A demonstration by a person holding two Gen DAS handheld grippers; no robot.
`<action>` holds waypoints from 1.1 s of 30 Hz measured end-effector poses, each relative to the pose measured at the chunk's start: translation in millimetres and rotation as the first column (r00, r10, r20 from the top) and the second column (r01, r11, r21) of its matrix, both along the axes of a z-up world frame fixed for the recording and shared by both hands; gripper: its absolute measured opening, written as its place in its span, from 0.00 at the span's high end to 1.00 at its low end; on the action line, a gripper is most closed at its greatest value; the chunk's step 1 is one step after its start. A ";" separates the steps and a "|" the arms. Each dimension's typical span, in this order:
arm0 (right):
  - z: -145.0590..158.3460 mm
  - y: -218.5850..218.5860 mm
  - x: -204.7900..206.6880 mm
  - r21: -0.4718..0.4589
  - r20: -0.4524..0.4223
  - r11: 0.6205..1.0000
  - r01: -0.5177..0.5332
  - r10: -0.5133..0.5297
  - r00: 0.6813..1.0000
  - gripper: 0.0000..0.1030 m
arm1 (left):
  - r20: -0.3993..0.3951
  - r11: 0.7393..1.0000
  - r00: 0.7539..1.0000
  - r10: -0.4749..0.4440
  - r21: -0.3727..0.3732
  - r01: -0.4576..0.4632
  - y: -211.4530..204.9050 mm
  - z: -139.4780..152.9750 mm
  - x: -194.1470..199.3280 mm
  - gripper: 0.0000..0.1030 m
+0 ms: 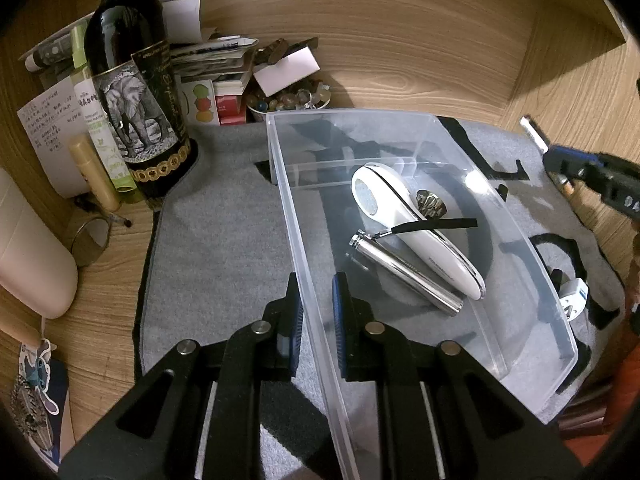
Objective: Organize rigid objects
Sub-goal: 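Carry the black-and-gold box into the clear box and release it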
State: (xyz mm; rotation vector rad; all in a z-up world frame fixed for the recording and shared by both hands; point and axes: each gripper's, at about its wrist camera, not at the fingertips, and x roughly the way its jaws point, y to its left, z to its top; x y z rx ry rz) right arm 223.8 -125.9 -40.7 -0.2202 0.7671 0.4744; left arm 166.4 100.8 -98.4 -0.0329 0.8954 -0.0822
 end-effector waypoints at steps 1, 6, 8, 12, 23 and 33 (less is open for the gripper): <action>3.7 3.8 -1.2 0.005 0.010 1.000 -0.007 0.007 1.000 0.79 | 0.000 1.000 1.000 0.000 0.000 0.000 -0.1 0.0 0.0 0.88; 17.9 19.1 -17.9 0.049 0.041 0.997 -0.065 0.063 0.997 0.79 | 0.000 1.000 1.000 0.000 0.000 0.000 -0.1 0.0 0.1 0.88; 18.9 28.5 -24.5 0.054 0.045 0.994 -0.096 0.094 0.995 0.79 | 0.000 1.000 1.000 0.003 -0.006 -0.003 0.7 0.0 -0.3 0.88; 12.0 50.7 -33.3 0.056 0.030 0.986 -0.159 0.157 0.987 0.79 | 0.003 1.000 1.000 0.002 -0.012 -0.002 -0.1 1.8 1.5 0.88; -23.2 100.2 -31.6 0.024 -0.080 0.969 -0.248 0.249 0.965 0.79 | 0.016 1.000 1.000 -0.007 -0.022 0.007 3.0 1.2 2.4 0.88; -47.7 123.8 -24.9 -0.056 -0.165 0.952 -0.300 0.288 0.943 0.79 | 0.026 1.000 1.000 -0.008 -0.030 0.009 3.7 0.1 0.8 0.88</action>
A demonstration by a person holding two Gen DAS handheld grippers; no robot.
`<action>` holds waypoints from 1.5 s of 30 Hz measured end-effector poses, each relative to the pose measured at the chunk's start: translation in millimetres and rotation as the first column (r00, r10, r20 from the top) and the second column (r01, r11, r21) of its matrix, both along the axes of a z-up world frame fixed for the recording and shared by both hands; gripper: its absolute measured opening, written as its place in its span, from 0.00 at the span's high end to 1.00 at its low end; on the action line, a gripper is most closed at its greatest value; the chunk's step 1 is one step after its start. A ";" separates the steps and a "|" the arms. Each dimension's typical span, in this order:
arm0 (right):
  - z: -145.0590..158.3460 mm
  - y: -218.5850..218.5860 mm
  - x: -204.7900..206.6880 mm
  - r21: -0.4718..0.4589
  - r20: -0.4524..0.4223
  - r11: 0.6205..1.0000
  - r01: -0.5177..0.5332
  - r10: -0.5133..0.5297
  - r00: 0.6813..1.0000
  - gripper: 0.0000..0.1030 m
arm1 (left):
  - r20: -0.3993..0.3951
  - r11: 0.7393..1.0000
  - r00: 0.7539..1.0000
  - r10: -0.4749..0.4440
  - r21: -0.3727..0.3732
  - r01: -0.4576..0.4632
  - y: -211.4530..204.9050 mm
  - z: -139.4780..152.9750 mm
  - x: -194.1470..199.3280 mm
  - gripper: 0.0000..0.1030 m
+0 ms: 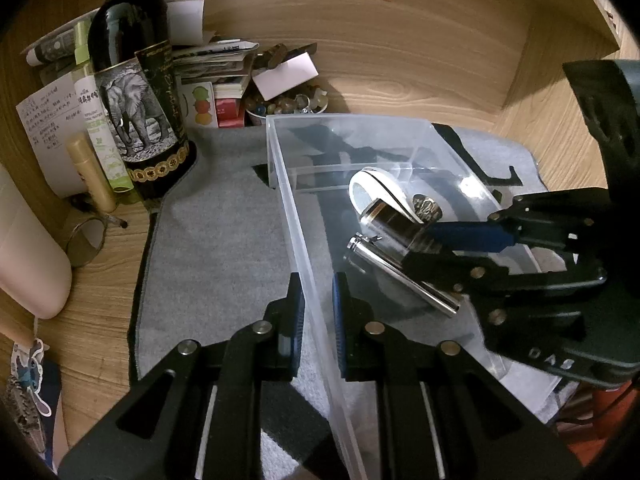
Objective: Organize rigid objects
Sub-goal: 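Carry the black-and-gold box into the clear box and release it, then move the right gripper back over the mat toward the keys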
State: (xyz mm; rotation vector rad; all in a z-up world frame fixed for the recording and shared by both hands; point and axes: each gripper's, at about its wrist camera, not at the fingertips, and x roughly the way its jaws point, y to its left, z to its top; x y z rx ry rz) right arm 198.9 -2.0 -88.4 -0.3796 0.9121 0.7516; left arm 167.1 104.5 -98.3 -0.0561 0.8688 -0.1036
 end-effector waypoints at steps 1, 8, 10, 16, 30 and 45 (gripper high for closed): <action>-0.5 0.9 -0.4 -0.003 -0.001 1.000 -0.003 0.003 1.000 0.79 | 0.000 1.000 1.000 0.000 0.000 0.000 0.0 -0.3 -0.4 0.88; -4.6 7.1 -2.0 -0.026 -0.006 1.000 -0.016 0.016 1.000 0.79 | 0.000 1.000 1.000 0.000 0.000 0.000 -0.2 -0.3 -0.1 0.88; -3.3 6.6 -2.3 -0.022 -0.001 1.000 -0.012 0.012 1.000 0.79 | 0.001 1.000 1.000 0.001 0.001 -0.001 -0.3 -0.3 -0.5 0.88; 9.3 -8.9 0.4 0.014 0.026 1.000 0.021 -0.021 0.999 0.71 | 0.000 1.000 1.000 0.002 0.004 -0.002 -0.8 -0.3 -0.4 0.88; 41.2 -86.4 44.6 0.036 0.175 0.962 0.271 -0.273 0.946 0.56 | -0.006 1.000 1.000 0.008 0.019 -0.008 -3.3 -0.3 0.4 0.88; -30.9 -159.9 110.1 -0.049 -0.041 0.883 0.467 -0.469 0.882 0.56 | -0.008 1.000 1.000 0.008 0.026 -0.008 -2.9 -1.2 -0.6 0.88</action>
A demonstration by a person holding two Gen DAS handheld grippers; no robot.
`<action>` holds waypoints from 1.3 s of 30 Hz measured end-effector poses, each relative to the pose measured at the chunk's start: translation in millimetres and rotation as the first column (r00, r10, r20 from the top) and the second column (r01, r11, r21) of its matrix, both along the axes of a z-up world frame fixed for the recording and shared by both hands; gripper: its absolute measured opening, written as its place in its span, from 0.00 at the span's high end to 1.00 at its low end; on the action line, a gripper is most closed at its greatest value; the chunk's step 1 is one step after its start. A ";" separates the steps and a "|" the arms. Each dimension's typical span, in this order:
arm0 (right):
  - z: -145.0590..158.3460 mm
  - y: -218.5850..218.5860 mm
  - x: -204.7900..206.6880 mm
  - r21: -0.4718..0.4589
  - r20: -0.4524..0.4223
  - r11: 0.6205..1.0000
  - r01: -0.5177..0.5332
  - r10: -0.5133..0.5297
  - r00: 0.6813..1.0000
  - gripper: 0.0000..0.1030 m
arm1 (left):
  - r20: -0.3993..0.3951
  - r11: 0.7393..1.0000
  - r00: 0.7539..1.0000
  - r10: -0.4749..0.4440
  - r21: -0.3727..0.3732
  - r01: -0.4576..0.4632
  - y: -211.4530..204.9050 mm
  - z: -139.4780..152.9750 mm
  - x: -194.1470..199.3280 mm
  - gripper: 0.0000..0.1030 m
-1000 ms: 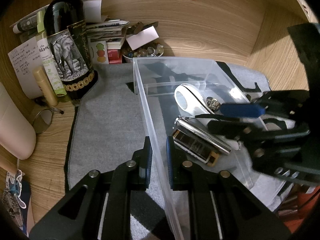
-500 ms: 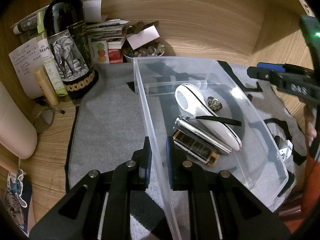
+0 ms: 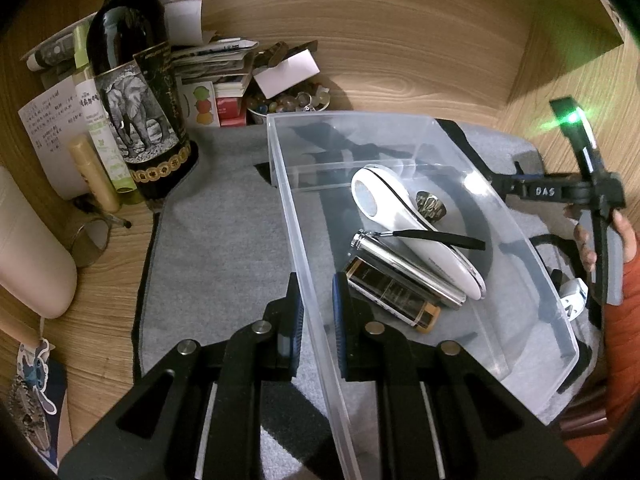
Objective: Organize rigid objects
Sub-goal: 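Move the right gripper back over the mat toward the keys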
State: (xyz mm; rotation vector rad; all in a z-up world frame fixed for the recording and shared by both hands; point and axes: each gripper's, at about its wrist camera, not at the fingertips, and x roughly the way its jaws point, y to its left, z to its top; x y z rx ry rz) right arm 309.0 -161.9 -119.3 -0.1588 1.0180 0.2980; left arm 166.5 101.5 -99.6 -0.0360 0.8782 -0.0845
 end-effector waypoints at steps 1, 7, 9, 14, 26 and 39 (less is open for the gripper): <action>-6.3 -3.0 2.0 -0.005 -0.019 1.000 0.009 -0.009 1.000 0.56 | 0.000 1.000 1.000 0.000 0.000 0.000 -0.2 0.3 -0.1 0.88; -18.6 -4.6 0.5 -0.009 -0.041 1.000 -0.001 0.000 0.999 0.54 | 0.000 1.000 1.000 0.000 0.000 0.000 0.0 0.4 0.0 0.88; -19.2 -0.2 -2.7 -0.030 -0.027 0.999 -0.010 0.009 1.000 0.54 | 0.000 1.000 1.000 0.000 0.000 0.000 0.0 0.4 0.0 0.88; -18.5 2.4 -6.4 -0.034 -0.006 0.999 -0.023 0.022 1.000 0.73 | -0.001 1.000 1.000 -0.001 0.001 0.001 0.1 0.4 0.1 0.88; 16.0 2.8 -31.5 0.000 0.062 0.999 -0.045 0.045 0.997 0.76 | 0.000 1.000 1.000 -0.001 0.001 0.001 0.2 0.5 0.2 0.88; 89.8 42.3 -76.6 0.040 0.268 0.983 -0.180 0.163 0.949 0.76 | -0.001 1.000 1.000 -0.001 0.002 0.001 -0.6 0.6 0.5 0.88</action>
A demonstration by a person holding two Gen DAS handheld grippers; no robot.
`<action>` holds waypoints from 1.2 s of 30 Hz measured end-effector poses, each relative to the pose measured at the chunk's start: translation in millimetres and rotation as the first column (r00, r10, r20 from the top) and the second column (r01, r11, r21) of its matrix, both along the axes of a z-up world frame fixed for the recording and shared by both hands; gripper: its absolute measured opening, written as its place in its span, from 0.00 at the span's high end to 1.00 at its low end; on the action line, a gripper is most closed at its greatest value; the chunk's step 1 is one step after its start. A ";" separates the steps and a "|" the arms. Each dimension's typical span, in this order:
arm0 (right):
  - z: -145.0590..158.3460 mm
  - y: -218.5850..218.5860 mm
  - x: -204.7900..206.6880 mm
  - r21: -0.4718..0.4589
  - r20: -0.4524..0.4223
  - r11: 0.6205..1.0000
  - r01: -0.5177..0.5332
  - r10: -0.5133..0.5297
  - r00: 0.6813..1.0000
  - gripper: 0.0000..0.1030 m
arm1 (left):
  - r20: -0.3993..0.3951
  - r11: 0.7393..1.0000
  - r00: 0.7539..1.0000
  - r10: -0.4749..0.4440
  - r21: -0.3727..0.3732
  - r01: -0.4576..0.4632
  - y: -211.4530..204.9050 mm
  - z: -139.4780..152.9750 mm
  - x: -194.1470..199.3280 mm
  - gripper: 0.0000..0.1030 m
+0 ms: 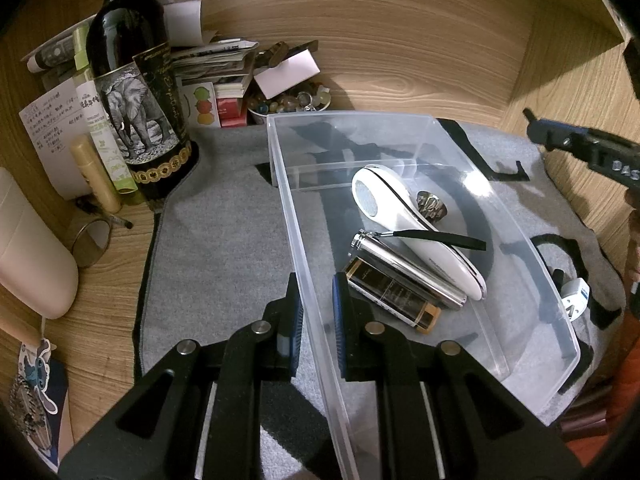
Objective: Organize rigid objects
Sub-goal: 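Move the right gripper back over the mat toward the keys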
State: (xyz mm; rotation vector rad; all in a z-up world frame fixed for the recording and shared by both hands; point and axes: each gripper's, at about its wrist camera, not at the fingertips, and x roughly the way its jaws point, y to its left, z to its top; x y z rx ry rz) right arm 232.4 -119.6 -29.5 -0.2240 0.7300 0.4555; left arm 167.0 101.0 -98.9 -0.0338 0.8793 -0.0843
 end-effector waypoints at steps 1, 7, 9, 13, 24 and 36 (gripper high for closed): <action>4.3 4.3 -3.1 0.003 0.016 1.000 -0.017 0.017 1.000 0.76 | 0.000 1.000 1.000 0.000 0.001 0.000 -0.1 0.0 0.0 0.88; 9.3 25.8 -20.3 0.016 0.046 0.995 -0.100 0.099 0.994 0.76 | 0.000 1.000 1.000 0.000 0.001 0.000 -0.2 0.0 0.1 0.88; 7.3 35.1 -24.9 0.018 0.042 0.991 -0.131 0.130 0.991 0.76 | 0.000 1.000 1.000 0.001 0.000 -0.001 0.1 0.1 0.1 0.88; -1.6 53.5 -31.0 0.004 0.019 0.982 -0.187 0.187 0.982 0.76 | 0.000 1.000 1.000 0.000 0.001 0.000 0.0 0.3 0.1 0.88; -43.1 95.4 -32.6 -0.069 -0.119 0.952 -0.298 0.288 0.950 0.76 | 0.002 1.000 1.000 -0.001 -0.001 0.001 0.8 0.8 0.1 0.88; -59.8 108.3 -37.7 -0.109 -0.178 0.933 -0.342 0.320 0.931 0.75 | 0.004 1.000 1.000 -0.003 0.003 0.003 -0.7 0.4 0.7 0.88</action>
